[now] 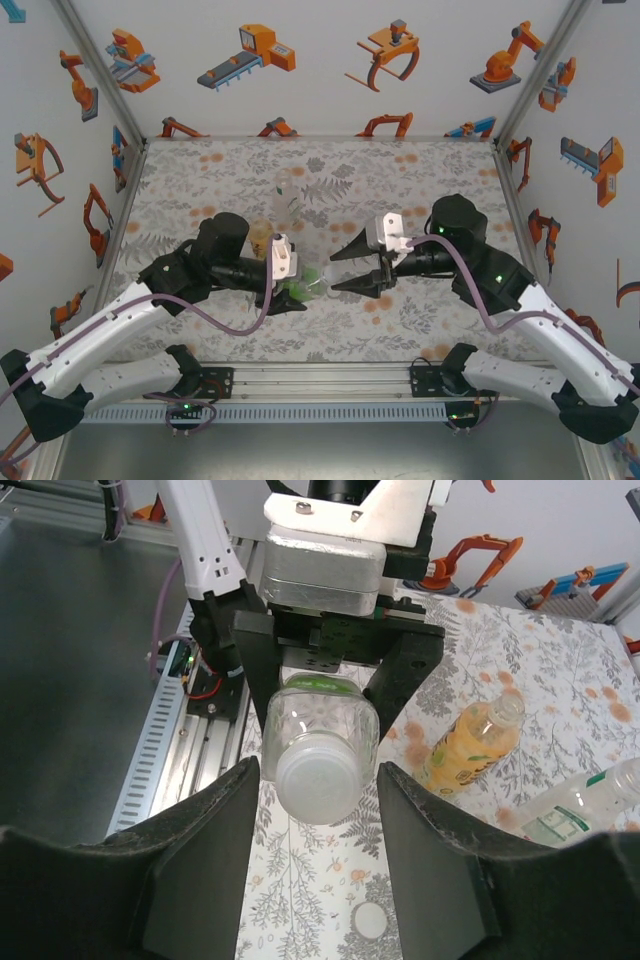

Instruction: Screw on the bottle caps

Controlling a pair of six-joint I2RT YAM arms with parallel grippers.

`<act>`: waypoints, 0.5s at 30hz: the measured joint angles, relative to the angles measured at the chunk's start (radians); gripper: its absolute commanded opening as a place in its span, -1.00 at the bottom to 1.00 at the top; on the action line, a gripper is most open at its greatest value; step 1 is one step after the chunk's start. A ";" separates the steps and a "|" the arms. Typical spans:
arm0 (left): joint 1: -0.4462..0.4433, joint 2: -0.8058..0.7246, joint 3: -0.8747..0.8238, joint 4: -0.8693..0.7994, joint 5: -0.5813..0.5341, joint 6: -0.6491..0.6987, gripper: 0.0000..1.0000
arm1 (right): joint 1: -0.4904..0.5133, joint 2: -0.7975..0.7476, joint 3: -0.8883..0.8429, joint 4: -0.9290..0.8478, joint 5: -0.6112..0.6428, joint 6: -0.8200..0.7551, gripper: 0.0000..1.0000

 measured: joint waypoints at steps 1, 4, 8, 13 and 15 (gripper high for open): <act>0.000 0.000 0.000 0.000 0.000 0.000 -1.00 | 0.000 0.002 0.000 0.001 0.000 0.000 -0.11; 0.000 0.000 -0.002 0.000 0.000 0.000 -1.00 | 0.000 0.003 -0.002 0.001 0.000 0.002 -0.24; -0.001 -0.003 -0.003 -0.002 0.000 -0.002 -1.00 | 0.000 0.003 -0.002 0.001 0.000 0.006 -0.53; -0.003 -0.006 -0.004 0.000 -0.001 -0.005 -1.00 | 0.000 0.003 -0.003 0.009 0.003 0.037 -0.84; -0.004 -0.009 -0.004 0.001 -0.011 -0.008 -1.00 | 0.000 0.003 -0.007 0.023 0.015 0.072 -0.93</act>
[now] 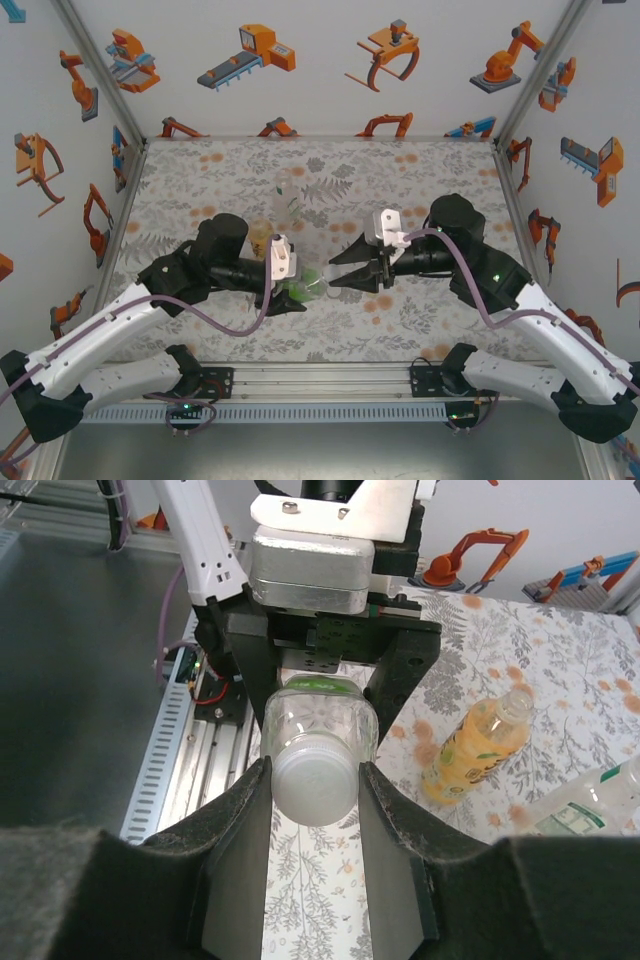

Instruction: Screw on the bottle caps

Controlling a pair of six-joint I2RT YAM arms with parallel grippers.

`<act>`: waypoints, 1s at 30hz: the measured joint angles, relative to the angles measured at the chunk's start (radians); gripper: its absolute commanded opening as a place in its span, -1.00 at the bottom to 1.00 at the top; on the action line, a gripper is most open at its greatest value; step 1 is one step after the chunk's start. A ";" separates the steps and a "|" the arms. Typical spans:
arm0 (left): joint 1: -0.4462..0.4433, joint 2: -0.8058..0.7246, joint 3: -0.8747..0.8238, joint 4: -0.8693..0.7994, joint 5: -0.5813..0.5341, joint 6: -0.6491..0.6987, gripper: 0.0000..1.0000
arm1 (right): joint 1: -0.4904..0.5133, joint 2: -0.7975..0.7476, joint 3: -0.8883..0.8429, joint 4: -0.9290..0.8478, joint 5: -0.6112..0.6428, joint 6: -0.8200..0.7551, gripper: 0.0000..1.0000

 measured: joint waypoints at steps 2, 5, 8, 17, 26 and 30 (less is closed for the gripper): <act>0.000 -0.003 0.000 0.000 -0.021 0.000 -1.00 | 0.000 0.000 -0.010 0.021 0.016 0.040 -0.98; 0.000 -0.006 -0.003 0.000 -0.062 0.001 -1.00 | -0.001 -0.002 -0.034 0.056 0.059 0.126 -1.00; 0.000 -0.003 -0.004 0.000 -0.101 0.003 -1.00 | -0.002 -0.003 -0.055 0.084 0.114 0.216 -1.00; 0.000 0.044 -0.004 0.037 -0.223 0.004 -1.00 | -0.001 -0.009 -0.100 0.104 0.385 0.589 -1.00; 0.002 0.090 -0.004 0.059 -0.334 -0.002 -1.00 | -0.007 0.048 -0.094 0.059 0.604 1.031 -1.00; 0.004 0.115 -0.004 0.055 -0.360 -0.002 -1.00 | -0.010 0.078 -0.084 0.017 0.667 1.146 -1.00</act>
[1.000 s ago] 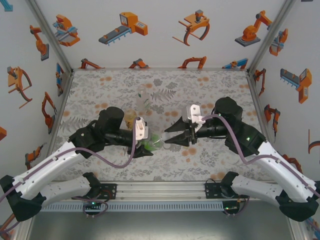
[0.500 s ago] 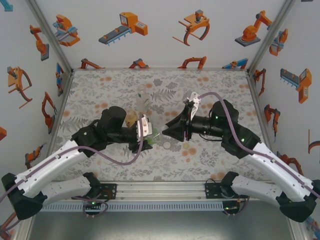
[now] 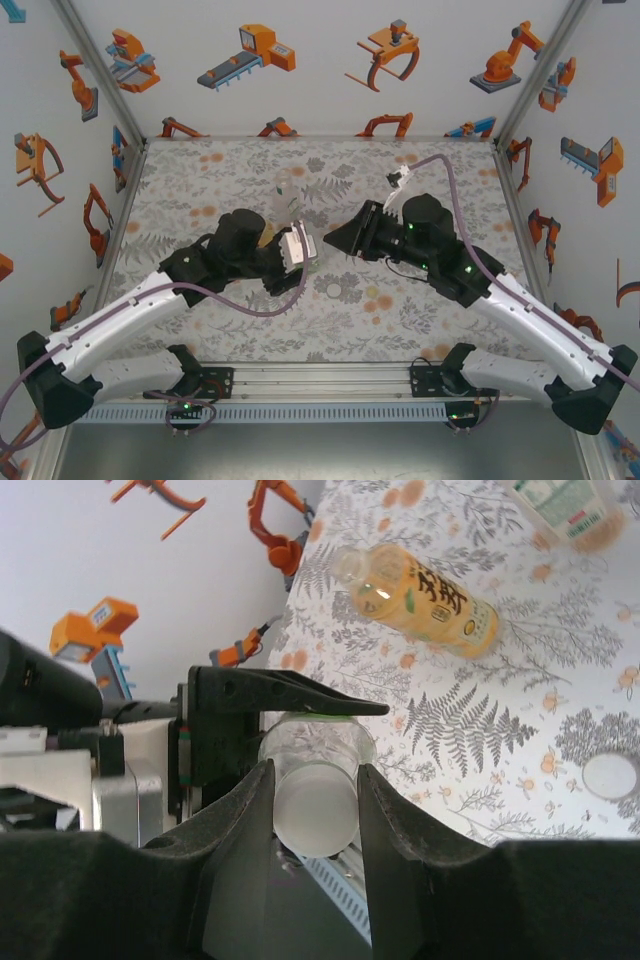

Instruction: Screw on the bottle caps

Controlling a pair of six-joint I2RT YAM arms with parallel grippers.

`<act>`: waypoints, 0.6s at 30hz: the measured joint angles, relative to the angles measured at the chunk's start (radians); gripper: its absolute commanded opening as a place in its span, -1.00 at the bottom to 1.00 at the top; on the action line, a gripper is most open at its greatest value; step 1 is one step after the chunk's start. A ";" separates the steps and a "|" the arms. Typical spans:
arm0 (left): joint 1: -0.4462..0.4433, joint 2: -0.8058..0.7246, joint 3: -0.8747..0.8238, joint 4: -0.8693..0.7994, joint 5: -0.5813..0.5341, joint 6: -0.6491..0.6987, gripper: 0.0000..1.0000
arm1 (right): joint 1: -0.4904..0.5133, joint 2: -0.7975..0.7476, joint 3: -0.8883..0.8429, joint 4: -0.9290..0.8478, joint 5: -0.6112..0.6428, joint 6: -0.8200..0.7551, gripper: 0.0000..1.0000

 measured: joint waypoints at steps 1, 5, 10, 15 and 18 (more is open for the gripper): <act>0.000 0.005 0.000 0.001 0.000 0.000 -1.00 | 0.000 0.001 0.000 -0.008 0.011 0.018 -1.00; 0.000 0.014 0.000 0.012 0.005 0.002 -1.00 | 0.000 -0.005 0.000 -0.022 0.036 0.047 -0.73; -0.002 0.016 0.000 0.041 0.035 0.007 -1.00 | 0.004 -0.032 0.008 -0.035 0.047 0.009 -0.20; -0.006 0.015 0.001 0.058 0.102 0.014 -1.00 | 0.007 -0.082 0.027 -0.043 0.050 -0.143 -0.07; -0.006 0.015 0.001 0.055 0.150 0.017 -1.00 | 0.007 -0.127 0.033 -0.037 0.027 -0.280 -0.05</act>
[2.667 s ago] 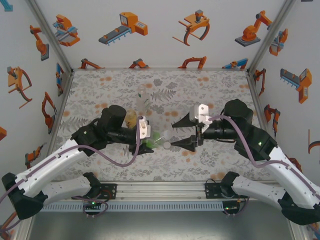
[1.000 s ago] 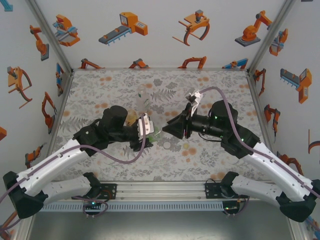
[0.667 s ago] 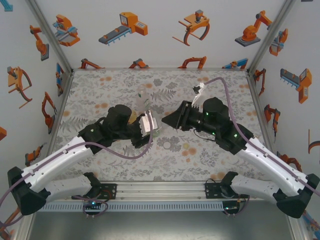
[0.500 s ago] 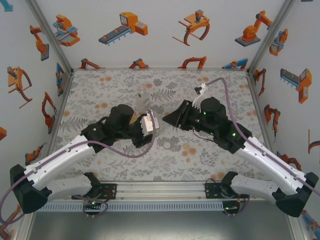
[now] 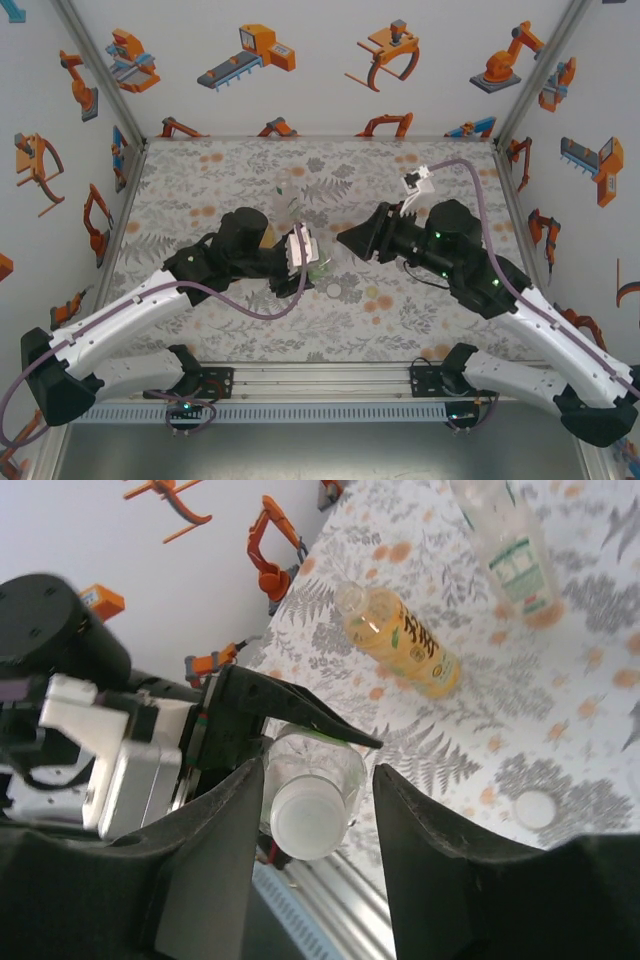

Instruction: Screw on the bottle caps

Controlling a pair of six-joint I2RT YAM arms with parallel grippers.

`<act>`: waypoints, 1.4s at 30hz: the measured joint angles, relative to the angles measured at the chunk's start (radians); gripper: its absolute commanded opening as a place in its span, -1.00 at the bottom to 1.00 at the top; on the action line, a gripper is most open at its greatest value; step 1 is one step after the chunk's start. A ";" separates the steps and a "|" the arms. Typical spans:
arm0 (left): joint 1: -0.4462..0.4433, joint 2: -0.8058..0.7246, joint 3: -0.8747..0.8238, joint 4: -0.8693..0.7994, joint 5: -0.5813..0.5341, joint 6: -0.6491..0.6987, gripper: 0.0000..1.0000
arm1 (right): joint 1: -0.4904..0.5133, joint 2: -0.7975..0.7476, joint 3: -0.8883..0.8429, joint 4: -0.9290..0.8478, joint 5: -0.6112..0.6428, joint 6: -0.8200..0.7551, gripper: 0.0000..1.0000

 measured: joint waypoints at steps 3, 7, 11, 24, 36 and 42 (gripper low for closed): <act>0.000 0.000 0.006 -0.012 0.043 0.000 -1.00 | 0.000 -0.044 0.002 0.014 -0.070 -0.187 -0.04; -0.004 0.000 0.029 -0.040 0.097 0.000 -1.00 | 0.000 -0.089 0.006 0.006 -0.225 -0.481 -0.01; -0.006 0.002 0.060 -0.097 0.154 0.000 -1.00 | 0.000 -0.105 0.029 -0.074 -0.395 -0.782 0.04; -0.013 0.063 0.137 -0.288 0.285 0.000 -1.00 | 0.000 -0.025 0.055 -0.200 -0.639 -1.138 0.16; -0.013 0.064 0.137 -0.318 0.312 0.001 -1.00 | 0.000 0.006 0.055 -0.199 -0.661 -1.160 -0.03; -0.013 0.064 0.137 -0.319 0.320 0.001 -1.00 | 0.000 0.023 0.055 -0.200 -0.676 -1.160 -0.21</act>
